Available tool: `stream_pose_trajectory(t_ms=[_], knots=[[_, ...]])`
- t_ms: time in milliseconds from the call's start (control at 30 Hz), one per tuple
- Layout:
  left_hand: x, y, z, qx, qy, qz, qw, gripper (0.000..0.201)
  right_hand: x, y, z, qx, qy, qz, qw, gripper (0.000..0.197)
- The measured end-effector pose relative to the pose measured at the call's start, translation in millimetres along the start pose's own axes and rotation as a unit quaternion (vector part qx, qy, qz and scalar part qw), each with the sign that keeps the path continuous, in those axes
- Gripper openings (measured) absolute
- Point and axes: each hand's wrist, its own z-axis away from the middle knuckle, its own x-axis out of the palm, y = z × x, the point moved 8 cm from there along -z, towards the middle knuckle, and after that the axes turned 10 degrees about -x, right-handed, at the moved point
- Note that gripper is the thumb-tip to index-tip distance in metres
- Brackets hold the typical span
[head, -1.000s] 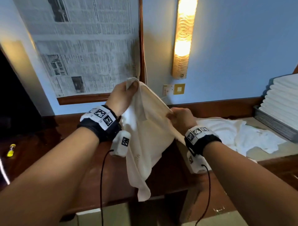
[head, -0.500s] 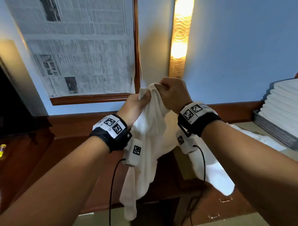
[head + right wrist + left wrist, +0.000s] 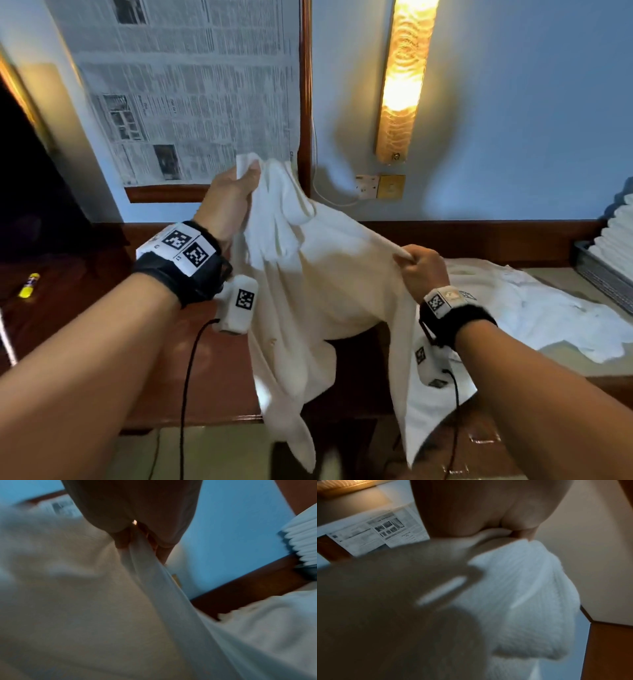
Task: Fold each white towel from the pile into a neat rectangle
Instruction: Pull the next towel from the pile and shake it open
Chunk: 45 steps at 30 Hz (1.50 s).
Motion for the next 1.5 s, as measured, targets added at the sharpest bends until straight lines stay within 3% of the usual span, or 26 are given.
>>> stream_pose_trajectory(t_ms=[133,233,333,500,600,667,733,800,867,1000,1067,1167,1267,1367,1500], knots=[[26,-17,14,-0.025,-0.031,-0.005,0.999,0.030,-1,-85,-26,-0.125,0.043,-0.095,0.987,0.036],[46,-19,24,-0.029,-0.063,0.012,0.998,0.029,-8,-160,-30,-0.229,0.043,-0.107,0.967,0.026],[47,-18,35,-0.035,-0.077,0.017,0.996,0.029,-27,-202,-28,-0.256,0.052,-0.083,0.962,0.048],[4,13,54,-0.004,-0.052,0.011,0.999,0.041,-22,-235,15,-0.311,0.006,0.006,0.950,0.045],[-27,31,71,0.025,-0.037,-0.041,0.998,0.054,-4,-247,42,-0.311,-0.009,-0.005,0.950,0.032],[-52,33,83,0.025,-0.031,-0.025,0.999,0.040,19,-236,60,-0.285,-0.063,0.044,0.955,0.019],[-79,35,99,0.032,-0.020,-0.017,0.999,0.032,44,-203,79,-0.223,-0.109,0.094,0.964,0.021],[-103,33,113,0.042,-0.011,-0.027,0.999,0.034,59,-173,102,-0.158,-0.113,0.077,0.978,0.030],[-126,27,125,0.039,0.005,-0.047,0.998,0.038,71,-158,122,-0.103,-0.122,0.044,0.986,0.024],[-158,12,151,0.019,0.010,-0.092,0.996,0.055,81,-169,144,-0.051,-0.086,-0.040,0.994,0.014],[-164,3,167,0.010,0.004,-0.110,0.994,0.049,80,-202,146,-0.075,-0.054,-0.108,0.990,0.014],[-160,-17,182,-0.014,-0.028,-0.136,0.990,0.058,77,-275,147,-0.179,-0.049,-0.146,0.972,0.024],[-151,-32,192,-0.051,-0.045,-0.076,0.995,0.040,72,-336,154,-0.266,-0.061,-0.137,0.952,0.029],[-148,-30,198,-0.055,-0.043,-0.045,0.997,0.038,63,-346,160,-0.275,-0.056,-0.104,0.954,0.032],[-158,-11,196,-0.019,-0.017,-0.095,0.995,0.047,78,-316,188,-0.244,-0.132,-0.121,0.953,0.031]])
